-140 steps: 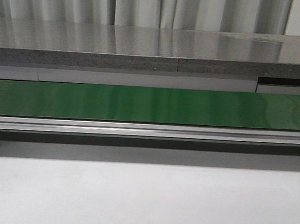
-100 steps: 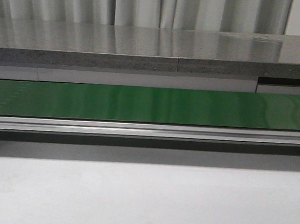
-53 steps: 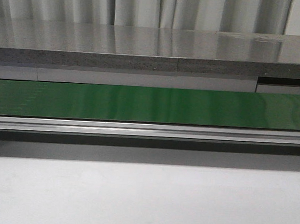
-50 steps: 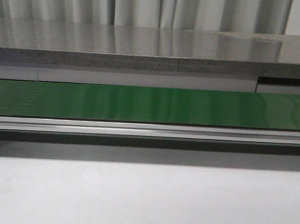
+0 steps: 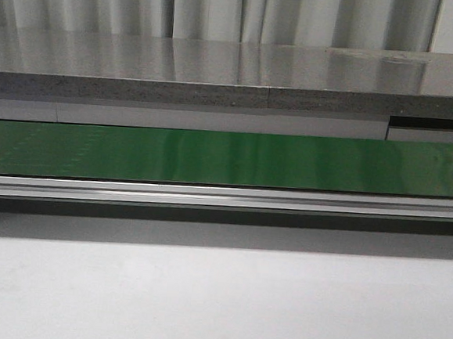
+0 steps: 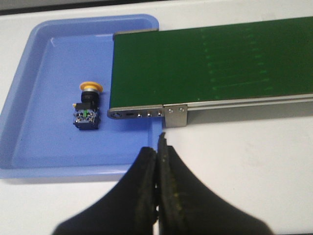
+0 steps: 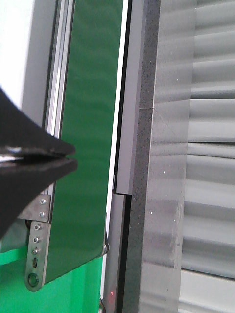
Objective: Move button from left to right
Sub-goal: 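Move the left gripper toward the yellow push-button in the blue tray, then lower the open left gripper around the yellow push-button's body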
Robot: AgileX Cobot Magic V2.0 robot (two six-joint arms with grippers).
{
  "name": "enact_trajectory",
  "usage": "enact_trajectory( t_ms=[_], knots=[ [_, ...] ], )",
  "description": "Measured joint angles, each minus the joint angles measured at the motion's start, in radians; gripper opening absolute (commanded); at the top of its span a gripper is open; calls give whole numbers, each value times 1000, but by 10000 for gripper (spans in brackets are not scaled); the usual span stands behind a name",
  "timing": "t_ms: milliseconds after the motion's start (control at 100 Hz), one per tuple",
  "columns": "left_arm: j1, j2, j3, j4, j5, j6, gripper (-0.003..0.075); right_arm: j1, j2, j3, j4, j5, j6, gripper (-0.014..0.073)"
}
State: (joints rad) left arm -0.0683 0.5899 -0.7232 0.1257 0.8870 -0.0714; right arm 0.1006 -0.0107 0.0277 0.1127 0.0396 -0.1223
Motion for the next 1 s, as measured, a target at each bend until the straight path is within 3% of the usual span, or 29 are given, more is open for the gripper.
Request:
enact_trajectory(
  t_ms=[210,280,350,520,590,1000],
  knots=[
    [0,81,-2,0,12,0,-18,0,0,0,0,0,0,-109],
    [0,96,-2,0,14,0,20,0,0,0,0,0,0,-109],
    [0,105,-2,0,14,0,127,0,0,0,0,0,0,-109],
    [0,105,-2,0,16,0,559,0,0,0,0,0,0,-109],
    [0,105,-2,0,16,0,644,0,0,0,0,0,0,-109],
    [0,133,-66,13,49,0,652,0,0,0,0,0,0,-109]
  ],
)
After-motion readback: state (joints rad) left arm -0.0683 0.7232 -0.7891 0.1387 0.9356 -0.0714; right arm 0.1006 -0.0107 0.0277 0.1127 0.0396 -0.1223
